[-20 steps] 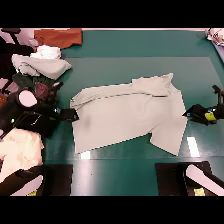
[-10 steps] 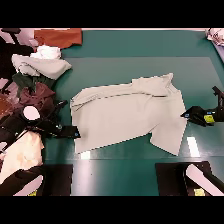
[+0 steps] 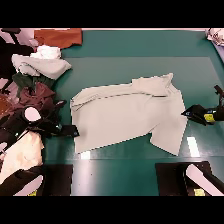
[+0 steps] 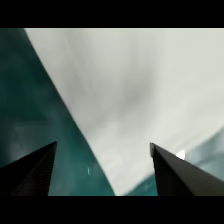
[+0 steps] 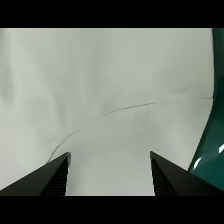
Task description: Fold the shirts.
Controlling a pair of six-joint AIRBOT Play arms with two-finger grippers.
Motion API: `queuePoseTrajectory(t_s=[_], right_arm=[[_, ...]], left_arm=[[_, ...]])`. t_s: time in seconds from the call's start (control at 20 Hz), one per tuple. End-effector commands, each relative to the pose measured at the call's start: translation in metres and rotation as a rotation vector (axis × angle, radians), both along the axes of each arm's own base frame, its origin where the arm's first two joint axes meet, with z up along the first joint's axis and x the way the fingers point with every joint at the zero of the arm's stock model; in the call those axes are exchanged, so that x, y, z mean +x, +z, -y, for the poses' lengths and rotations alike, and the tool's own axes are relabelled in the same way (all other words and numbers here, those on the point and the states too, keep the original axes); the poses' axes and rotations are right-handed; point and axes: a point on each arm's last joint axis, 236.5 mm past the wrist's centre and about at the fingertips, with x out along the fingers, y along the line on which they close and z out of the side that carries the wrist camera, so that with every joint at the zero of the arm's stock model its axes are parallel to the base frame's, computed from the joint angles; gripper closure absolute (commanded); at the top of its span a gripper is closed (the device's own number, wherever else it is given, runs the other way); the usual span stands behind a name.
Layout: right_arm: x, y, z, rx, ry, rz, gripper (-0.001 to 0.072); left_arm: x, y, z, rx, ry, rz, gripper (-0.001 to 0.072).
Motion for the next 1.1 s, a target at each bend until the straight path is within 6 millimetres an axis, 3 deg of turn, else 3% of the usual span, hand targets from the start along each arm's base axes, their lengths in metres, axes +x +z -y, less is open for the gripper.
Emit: queuePoseTrajectory(t_s=[0.0, 0.05, 0.1, 0.35, 0.55, 0.65, 0.7, 0.9, 0.95, 1.0, 1.05], right_arm=[[0.015, 0.006, 0.001, 0.014, -0.043, 0.056, 0.0146], [0.017, 0.007, 0.000, 0.024, -0.048, 0.061, 0.0147], [0.019, 0.005, -0.002, 0.040, -0.051, 0.058, 0.0147], [0.017, -0.011, -0.010, 0.121, -0.048, -0.011, 0.0147], [0.032, -0.021, -0.020, 0.105, -0.028, 0.005, 0.0150], [0.043, -0.022, -0.024, 0.073, -0.018, 0.036, 0.0150], [0.046, -0.021, -0.025, 0.063, -0.014, 0.048, 0.0150], [0.048, -0.021, -0.024, 0.059, -0.023, 0.051, 0.0150], [0.048, -0.021, -0.021, 0.060, -0.032, 0.051, 0.0152], [0.048, -0.021, -0.019, 0.060, -0.038, 0.051, 0.0152], [0.048, -0.021, -0.017, 0.059, -0.043, 0.051, 0.0154]], left_arm=[[0.074, 0.017, -0.009, 0.003, 0.162, 0.279, -0.0013], [0.095, 0.025, -0.013, 0.002, 0.201, 0.368, 0.0024], [0.110, 0.031, -0.017, 0.005, 0.224, 0.430, 0.0118], [0.124, -0.003, -0.020, 0.057, 0.197, 0.379, 0.0123], [0.164, 0.015, -0.023, 0.062, 0.230, 0.491, 0.0124], [0.164, 0.007, -0.023, 0.081, 0.207, 0.466, 0.0139], [0.161, -0.001, -0.023, 0.088, 0.193, 0.442, 0.0216], [0.158, -0.015, -0.023, 0.103, 0.172, 0.414, 0.0216], [0.160, -0.014, -0.024, 0.104, 0.175, 0.422, 0.0350], [0.162, -0.013, -0.024, 0.104, 0.180, 0.434, 0.0539], [0.166, -0.011, -0.025, 0.103, 0.187, 0.449, 0.0613]])
